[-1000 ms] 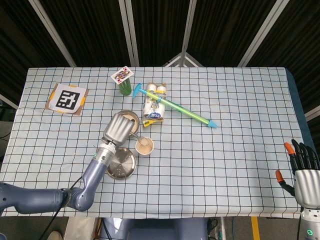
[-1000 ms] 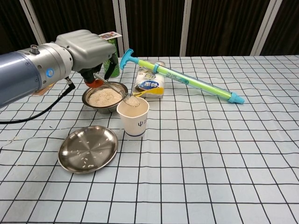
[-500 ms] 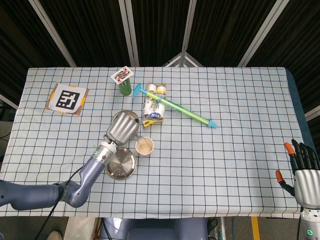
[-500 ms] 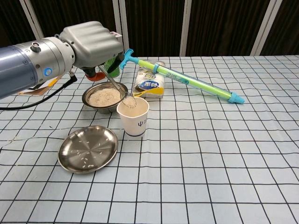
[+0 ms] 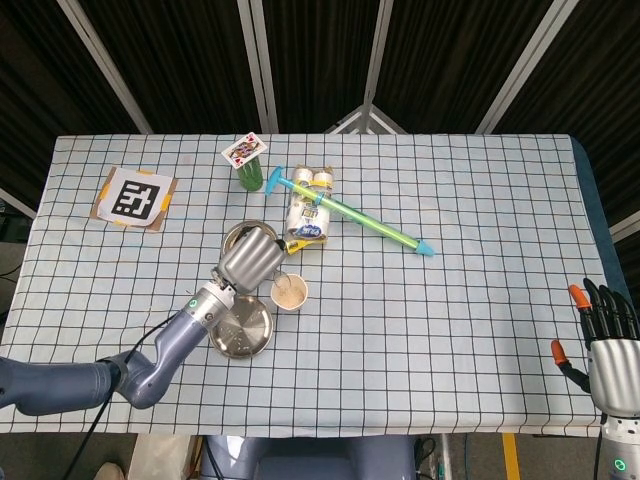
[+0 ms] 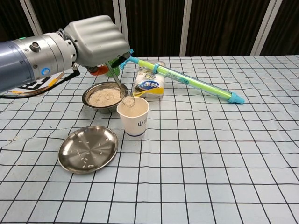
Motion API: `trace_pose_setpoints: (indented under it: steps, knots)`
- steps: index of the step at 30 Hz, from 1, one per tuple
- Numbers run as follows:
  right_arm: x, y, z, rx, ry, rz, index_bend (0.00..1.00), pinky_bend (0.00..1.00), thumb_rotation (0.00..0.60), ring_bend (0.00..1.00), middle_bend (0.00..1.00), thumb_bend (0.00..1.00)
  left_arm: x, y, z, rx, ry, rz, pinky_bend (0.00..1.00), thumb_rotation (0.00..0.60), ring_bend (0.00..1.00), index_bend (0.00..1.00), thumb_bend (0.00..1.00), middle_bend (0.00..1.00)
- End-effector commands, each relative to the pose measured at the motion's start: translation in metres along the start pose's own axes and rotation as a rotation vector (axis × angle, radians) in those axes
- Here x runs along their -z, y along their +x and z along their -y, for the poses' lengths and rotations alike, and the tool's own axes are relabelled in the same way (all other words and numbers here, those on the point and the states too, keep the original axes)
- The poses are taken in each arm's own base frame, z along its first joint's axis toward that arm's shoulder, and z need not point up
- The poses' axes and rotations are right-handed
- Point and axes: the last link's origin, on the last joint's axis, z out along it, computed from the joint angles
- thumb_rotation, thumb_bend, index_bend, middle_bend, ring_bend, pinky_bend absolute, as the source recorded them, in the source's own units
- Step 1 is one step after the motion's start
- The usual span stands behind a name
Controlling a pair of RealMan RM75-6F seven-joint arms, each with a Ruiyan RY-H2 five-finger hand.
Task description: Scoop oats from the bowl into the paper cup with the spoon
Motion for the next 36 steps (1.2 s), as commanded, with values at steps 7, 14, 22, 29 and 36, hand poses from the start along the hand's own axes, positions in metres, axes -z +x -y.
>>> trace_pose_setpoints:
  steps: [7, 14, 22, 29, 36]
  knots:
    - [0.0, 0.0, 0.0, -0.001, 0.0, -0.001, 0.0, 0.09, 0.6, 0.0, 0.04, 0.38, -0.003, 0.005, -0.009, -0.267, -0.158, -0.172, 1.0, 0.6, 1.0, 0.58, 0.49, 1.0]
    - [0.0, 0.0, 0.0, -0.001, 0.001, -0.004, 0.0, 0.09, 0.6, 0.0, 0.04, 0.38, -0.008, 0.006, -0.009, -0.374, -0.208, -0.241, 1.0, 0.6, 1.0, 0.58, 0.49, 1.0]
    - [0.0, 0.0, 0.0, -0.002, 0.002, -0.005, 0.0, 0.09, 0.6, 0.0, 0.04, 0.38, -0.013, 0.014, -0.006, -0.416, -0.221, -0.28, 1.0, 0.6, 1.0, 0.58, 0.49, 1.0]
    - [0.0, 0.0, 0.0, -0.002, 0.002, -0.007, 0.0, 0.09, 0.6, 0.0, 0.04, 0.38, -0.01, 0.016, -0.008, -0.449, -0.249, -0.289, 1.0, 0.6, 1.0, 0.58, 0.49, 1.0]
    - [0.0, 0.0, 0.0, -0.001, 0.002, -0.005, 0.0, 0.09, 0.6, 0.0, 0.04, 0.38, -0.008, 0.015, -0.007, -0.426, -0.231, -0.28, 1.0, 0.6, 1.0, 0.58, 0.49, 1.0]
